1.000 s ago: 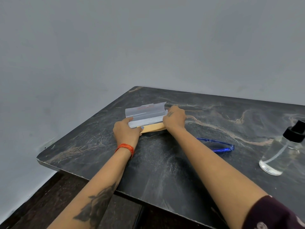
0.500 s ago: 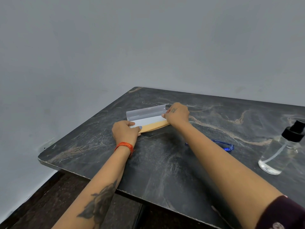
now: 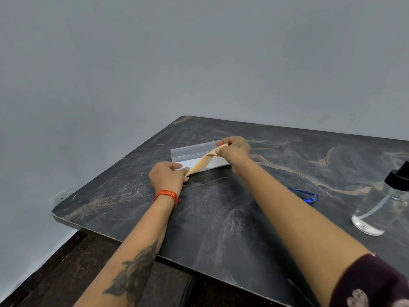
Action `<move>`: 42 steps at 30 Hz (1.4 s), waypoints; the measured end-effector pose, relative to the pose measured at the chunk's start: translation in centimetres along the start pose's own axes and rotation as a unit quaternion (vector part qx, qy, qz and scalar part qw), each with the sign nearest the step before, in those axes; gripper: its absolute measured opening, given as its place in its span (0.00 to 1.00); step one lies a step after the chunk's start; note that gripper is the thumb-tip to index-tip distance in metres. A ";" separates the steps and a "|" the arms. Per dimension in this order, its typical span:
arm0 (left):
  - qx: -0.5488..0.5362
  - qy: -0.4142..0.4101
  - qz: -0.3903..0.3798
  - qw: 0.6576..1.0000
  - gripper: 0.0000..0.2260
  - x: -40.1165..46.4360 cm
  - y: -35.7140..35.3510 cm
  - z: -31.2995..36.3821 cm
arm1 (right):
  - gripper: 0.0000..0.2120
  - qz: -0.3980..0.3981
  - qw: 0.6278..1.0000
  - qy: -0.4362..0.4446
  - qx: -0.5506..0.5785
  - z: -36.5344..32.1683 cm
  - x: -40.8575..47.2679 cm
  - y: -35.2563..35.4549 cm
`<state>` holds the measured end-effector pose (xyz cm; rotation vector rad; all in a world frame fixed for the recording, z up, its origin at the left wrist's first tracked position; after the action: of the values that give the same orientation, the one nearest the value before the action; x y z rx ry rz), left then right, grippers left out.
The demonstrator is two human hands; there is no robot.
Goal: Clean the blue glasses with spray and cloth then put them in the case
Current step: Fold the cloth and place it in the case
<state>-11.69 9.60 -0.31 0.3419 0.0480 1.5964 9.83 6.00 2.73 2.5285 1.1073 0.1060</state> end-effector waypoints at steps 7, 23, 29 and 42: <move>0.012 -0.020 0.009 1.000 0.10 0.0 0.2 0.2 | 0.06 0.057 0.972 0.165 -0.160 -1.5 -0.9 -0.4; 0.053 -0.203 0.091 0.974 0.07 0.1 1.5 4.3 | 0.07 0.045 0.980 0.102 -0.162 -0.7 -0.3 -0.6; 0.082 -0.211 0.099 0.969 0.11 0.7 1.5 4.2 | 0.10 0.068 0.978 0.107 -0.168 -0.7 -0.8 -0.1; 0.164 -0.245 0.027 0.955 0.07 1.0 -0.3 3.6 | 0.10 0.108 0.947 0.134 -0.273 -1.2 -1.3 -0.6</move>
<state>-10.55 10.01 3.22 0.9989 -0.0800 1.5165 8.33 5.80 3.70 2.1499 0.7465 0.7288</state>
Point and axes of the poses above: each hand's wrist, its own x-axis towards the middle knuckle, its own y-axis out of the back of the hand, z = x × y, the point moved 9 cm from there along x, towards the middle knuckle, and after that the axes turned 7 degrees about -y, right-handed, at the moved point
